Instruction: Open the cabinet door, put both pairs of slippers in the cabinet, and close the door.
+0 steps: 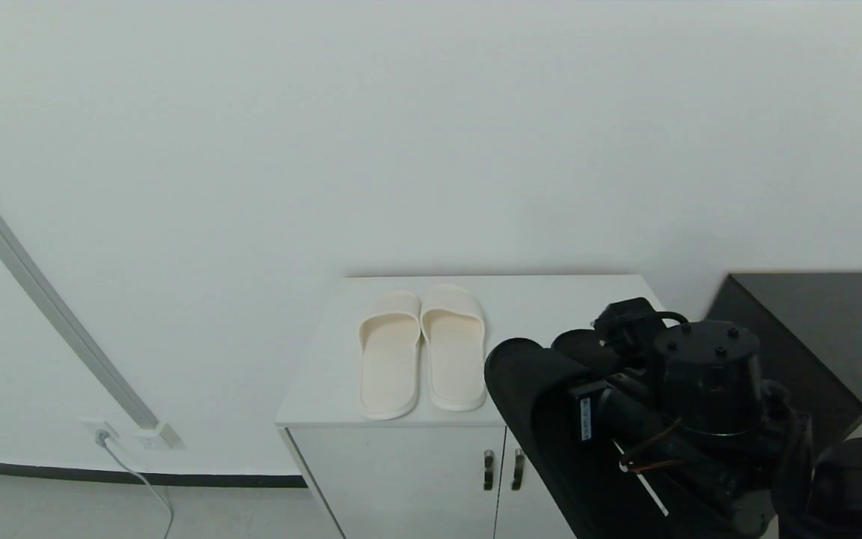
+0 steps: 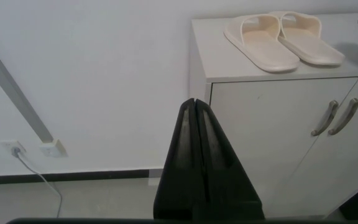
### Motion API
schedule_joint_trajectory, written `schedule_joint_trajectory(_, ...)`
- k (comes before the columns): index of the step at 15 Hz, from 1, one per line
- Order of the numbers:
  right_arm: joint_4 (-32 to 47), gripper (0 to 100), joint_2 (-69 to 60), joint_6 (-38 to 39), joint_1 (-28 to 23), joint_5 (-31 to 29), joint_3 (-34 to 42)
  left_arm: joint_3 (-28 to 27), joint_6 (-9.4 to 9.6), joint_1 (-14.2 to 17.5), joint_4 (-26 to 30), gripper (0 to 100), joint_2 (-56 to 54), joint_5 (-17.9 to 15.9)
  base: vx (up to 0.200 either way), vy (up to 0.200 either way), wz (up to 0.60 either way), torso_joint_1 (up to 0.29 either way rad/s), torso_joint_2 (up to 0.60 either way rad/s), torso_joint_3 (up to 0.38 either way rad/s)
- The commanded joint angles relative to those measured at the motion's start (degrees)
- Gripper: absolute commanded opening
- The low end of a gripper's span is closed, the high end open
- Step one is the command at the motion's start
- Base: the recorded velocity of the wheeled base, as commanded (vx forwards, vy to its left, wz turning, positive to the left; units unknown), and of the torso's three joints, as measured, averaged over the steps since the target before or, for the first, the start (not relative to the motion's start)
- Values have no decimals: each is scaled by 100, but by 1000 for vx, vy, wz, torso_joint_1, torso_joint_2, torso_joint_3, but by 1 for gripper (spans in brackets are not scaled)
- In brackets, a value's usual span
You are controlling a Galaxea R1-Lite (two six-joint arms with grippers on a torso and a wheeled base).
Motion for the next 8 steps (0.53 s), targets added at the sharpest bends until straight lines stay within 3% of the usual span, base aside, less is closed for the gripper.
schedule_joint_trajectory(1, -3, 0, -198, 65, 30, 83, 131, 0, -1, 0, 0, 0, 9, 2, -200, 0, 0, 7, 7, 2)
schedule_joint_trajectory(8, -3, 0, -206, 65, 65, 171, 175, 0, -1, 0, 0, 0, 9, 2, -200, 0, 0, 2, 3, 3)
